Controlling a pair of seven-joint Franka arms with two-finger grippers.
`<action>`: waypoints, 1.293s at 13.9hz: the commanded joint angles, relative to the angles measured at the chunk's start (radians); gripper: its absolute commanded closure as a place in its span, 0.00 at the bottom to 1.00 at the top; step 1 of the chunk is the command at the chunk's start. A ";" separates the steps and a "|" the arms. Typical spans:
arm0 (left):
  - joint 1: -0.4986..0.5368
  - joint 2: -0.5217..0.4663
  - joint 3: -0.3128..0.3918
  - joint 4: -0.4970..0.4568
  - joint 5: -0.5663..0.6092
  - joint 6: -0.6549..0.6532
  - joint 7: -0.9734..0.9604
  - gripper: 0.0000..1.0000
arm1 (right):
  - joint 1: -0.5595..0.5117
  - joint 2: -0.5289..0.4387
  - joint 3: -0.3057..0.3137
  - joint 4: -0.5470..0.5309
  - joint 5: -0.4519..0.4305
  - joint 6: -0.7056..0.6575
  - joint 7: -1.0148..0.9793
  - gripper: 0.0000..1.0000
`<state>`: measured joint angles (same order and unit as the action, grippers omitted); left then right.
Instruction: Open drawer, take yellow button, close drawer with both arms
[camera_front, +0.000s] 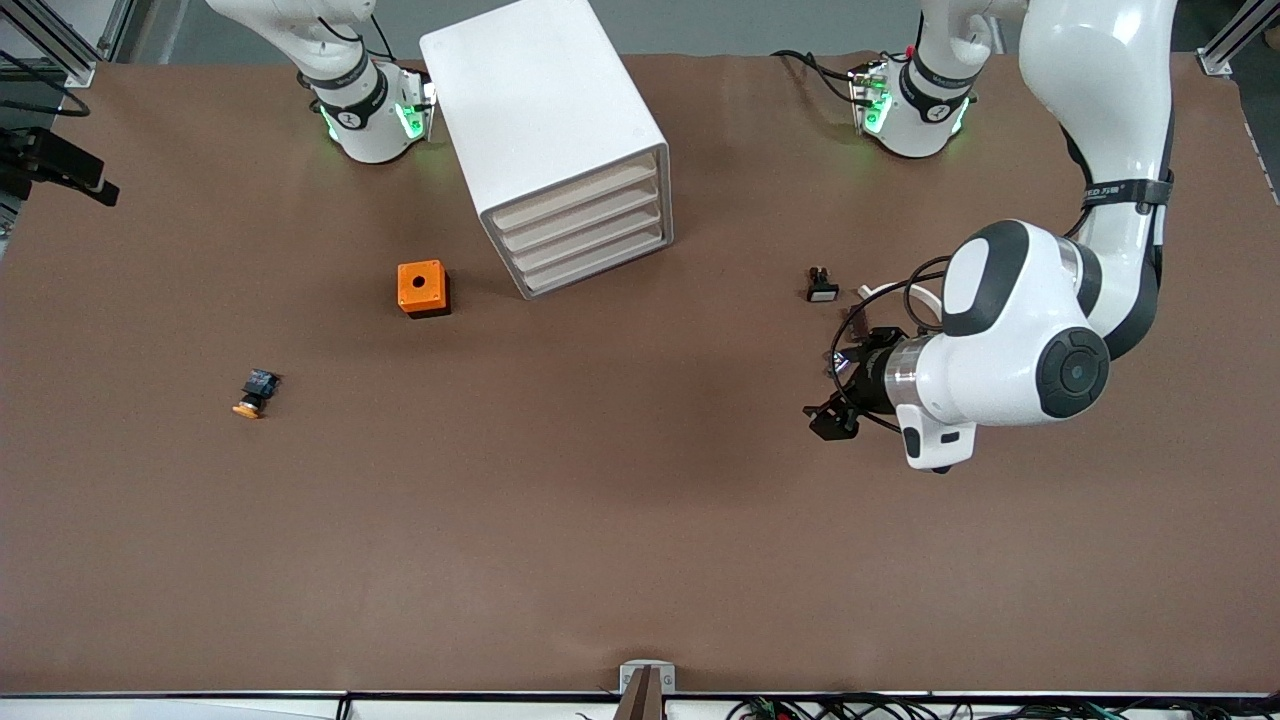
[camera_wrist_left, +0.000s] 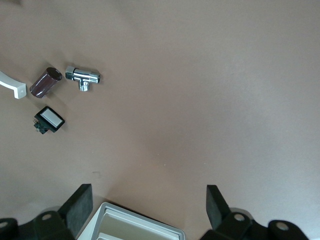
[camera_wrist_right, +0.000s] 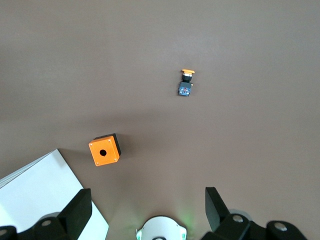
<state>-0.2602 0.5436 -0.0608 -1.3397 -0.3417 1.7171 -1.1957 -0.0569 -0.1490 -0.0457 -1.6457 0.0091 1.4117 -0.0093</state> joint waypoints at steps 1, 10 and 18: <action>0.013 0.003 -0.008 0.005 0.020 0.042 0.068 0.00 | 0.011 -0.075 -0.016 -0.097 0.003 0.049 0.012 0.00; 0.076 -0.053 -0.007 -0.004 0.141 -0.094 0.647 0.00 | 0.009 -0.072 -0.016 -0.089 0.003 0.072 0.011 0.00; 0.160 -0.178 -0.005 -0.133 0.231 -0.166 0.924 0.00 | 0.011 -0.075 -0.016 -0.094 0.002 0.119 -0.004 0.00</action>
<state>-0.1187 0.4384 -0.0595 -1.3890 -0.1354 1.5492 -0.3287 -0.0550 -0.2001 -0.0542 -1.7184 0.0091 1.5229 -0.0100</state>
